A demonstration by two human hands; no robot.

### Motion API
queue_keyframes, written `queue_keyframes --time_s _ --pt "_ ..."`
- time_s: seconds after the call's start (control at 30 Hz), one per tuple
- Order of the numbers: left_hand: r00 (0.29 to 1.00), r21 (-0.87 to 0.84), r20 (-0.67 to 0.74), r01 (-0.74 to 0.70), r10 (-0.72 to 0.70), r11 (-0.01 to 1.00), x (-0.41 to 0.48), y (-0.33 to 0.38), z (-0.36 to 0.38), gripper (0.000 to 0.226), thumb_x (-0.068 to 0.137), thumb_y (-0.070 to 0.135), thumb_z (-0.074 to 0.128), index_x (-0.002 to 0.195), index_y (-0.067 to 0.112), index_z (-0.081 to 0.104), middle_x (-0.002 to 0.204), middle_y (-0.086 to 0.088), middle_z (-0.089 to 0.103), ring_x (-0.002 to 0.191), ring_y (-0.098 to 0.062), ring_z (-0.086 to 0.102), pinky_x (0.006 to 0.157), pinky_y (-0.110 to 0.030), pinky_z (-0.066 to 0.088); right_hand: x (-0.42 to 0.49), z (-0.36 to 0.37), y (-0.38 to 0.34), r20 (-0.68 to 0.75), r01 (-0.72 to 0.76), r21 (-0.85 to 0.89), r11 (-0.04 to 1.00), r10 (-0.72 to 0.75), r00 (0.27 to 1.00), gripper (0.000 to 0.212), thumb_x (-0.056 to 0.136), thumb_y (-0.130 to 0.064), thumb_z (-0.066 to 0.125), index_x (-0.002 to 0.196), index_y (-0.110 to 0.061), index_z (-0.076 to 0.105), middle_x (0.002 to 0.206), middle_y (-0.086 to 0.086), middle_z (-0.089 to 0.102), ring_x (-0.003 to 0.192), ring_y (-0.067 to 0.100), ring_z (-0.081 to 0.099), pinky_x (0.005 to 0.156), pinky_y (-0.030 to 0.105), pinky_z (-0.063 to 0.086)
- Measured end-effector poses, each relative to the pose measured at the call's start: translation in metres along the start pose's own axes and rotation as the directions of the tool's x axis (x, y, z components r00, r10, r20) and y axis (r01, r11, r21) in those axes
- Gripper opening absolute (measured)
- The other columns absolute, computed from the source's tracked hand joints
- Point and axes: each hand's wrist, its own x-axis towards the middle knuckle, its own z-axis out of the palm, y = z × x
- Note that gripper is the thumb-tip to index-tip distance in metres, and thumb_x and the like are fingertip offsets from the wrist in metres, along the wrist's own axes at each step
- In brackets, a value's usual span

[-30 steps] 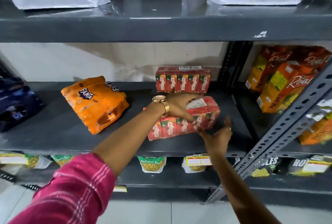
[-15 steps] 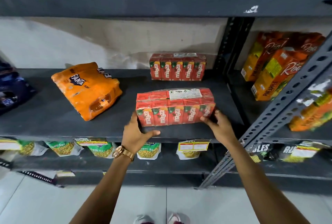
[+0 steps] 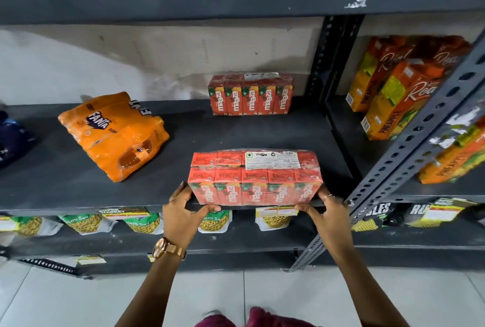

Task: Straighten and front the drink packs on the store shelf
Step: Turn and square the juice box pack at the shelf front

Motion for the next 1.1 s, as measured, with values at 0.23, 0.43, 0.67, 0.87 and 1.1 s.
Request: queue_keyframes --time_s 0.23,0.43,0.67,0.87,1.1 --pt "1.000 -0.023 0.006 0.011 -0.010 1.000 0.001 0.002 0.003 0.045 0.058 0.034 0.088 0.094 0.013 0.072 0.088 0.015 0.064 0.099 -0.022 0.065 0.088 -0.052 0.053 0.010 -0.001 -0.002 -0.004 0.084 0.014 0.996 -0.084 0.996 0.037 0.080 -0.014 0.073 0.112 -0.001 0.063 0.101 0.015 0.073 0.075 0.014 0.058 0.065 0.010 0.041" --pt "0.999 -0.085 -0.029 0.022 -0.024 0.996 0.003 0.007 0.007 0.041 0.055 0.031 0.089 0.089 0.014 0.073 0.082 0.021 0.063 0.082 0.009 0.060 0.092 -0.056 0.048 0.009 0.002 0.002 0.017 0.110 0.003 0.994 -0.110 0.994 0.035 0.086 -0.012 0.065 0.118 -0.001 0.058 0.113 0.017 0.068 0.103 0.030 0.062 0.079 0.026 0.037" --pt "0.999 -0.065 -0.027 -0.038 0.037 0.997 0.000 0.004 0.005 0.042 0.057 0.040 0.082 0.091 0.016 0.072 0.089 0.019 0.064 0.085 -0.002 0.063 0.090 -0.056 0.050 0.009 0.014 0.017 -0.011 0.086 -0.005 0.996 -0.086 0.996 0.038 0.088 -0.011 0.062 0.125 -0.006 0.054 0.130 0.020 0.059 0.123 0.042 0.052 0.097 0.053 0.049" --pt "0.982 -0.052 0.188 -0.008 0.017 0.999 0.000 0.013 -0.018 0.065 0.062 0.036 0.084 0.118 0.016 0.057 0.114 0.006 0.062 0.102 -0.009 0.056 0.095 -0.042 0.050 -0.017 0.019 -0.007 -0.090 0.021 0.204 0.979 -0.002 0.996 0.080 0.085 -0.045 0.053 0.149 -0.016 0.013 0.156 0.011 0.027 0.146 0.030 0.019 0.118 0.047 0.019" --pt "0.976 -0.018 -0.100 -0.196 0.193 0.980 0.063 -0.012 -0.128 0.044 0.079 0.035 0.069 0.118 0.018 0.062 0.109 0.032 0.063 0.102 0.010 0.058 0.085 -0.009 0.044 -0.097 0.063 -0.113 0.264 0.382 0.246 0.891 -0.441 0.858 0.028 0.088 -0.049 0.054 0.111 -0.034 0.058 0.105 -0.016 0.064 0.103 -0.001 0.056 0.088 0.023 0.046"
